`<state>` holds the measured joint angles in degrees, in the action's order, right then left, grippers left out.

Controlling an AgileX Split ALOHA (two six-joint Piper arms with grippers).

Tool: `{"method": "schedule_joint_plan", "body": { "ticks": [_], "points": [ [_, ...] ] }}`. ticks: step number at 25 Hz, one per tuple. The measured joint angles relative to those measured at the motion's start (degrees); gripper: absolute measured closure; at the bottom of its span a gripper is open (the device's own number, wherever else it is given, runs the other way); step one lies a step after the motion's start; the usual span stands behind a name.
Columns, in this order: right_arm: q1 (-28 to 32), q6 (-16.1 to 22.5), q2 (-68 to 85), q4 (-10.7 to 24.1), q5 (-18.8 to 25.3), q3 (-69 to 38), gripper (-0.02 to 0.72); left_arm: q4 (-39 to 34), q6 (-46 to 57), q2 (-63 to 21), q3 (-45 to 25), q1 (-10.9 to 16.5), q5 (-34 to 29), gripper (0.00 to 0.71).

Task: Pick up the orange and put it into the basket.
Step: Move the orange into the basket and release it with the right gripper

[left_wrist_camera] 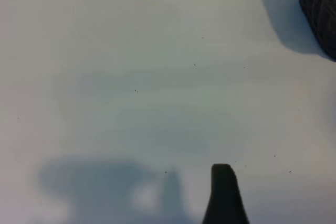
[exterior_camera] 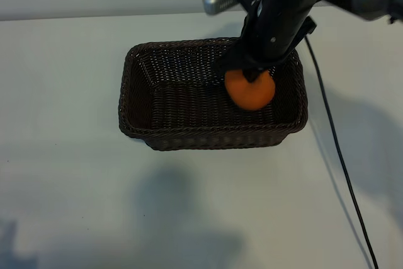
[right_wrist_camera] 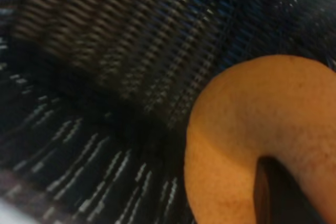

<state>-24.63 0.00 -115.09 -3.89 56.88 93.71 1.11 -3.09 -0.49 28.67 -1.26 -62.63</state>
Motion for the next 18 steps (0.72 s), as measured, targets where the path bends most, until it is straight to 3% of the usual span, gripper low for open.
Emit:
{"method": "schedule_joint_plan", "body": {
  "ticks": [6, 14, 16, 18],
  "points": [
    [0.0, -0.5, -4.4, 0.1, -3.3, 0.0, 0.608, 0.0, 0.0, 0.0, 0.0, 0.0, 0.0, 0.201],
    [0.0, -2.1, -6.0, 0.1, -3.5, 0.2, 0.602, 0.0, 0.0, 0.0, 0.0, 0.0, 0.0, 0.201],
    [0.0, -2.1, -6.0, 0.1, -3.4, 0.5, 0.563, 0.0, 0.0, 0.0, 0.0, 0.0, 0.0, 0.201],
    [0.0, -2.0, -6.0, 0.1, -3.3, 0.5, 0.472, 0.0, 0.0, 0.0, 0.0, 0.0, 0.0, 0.201]
  ]
}}
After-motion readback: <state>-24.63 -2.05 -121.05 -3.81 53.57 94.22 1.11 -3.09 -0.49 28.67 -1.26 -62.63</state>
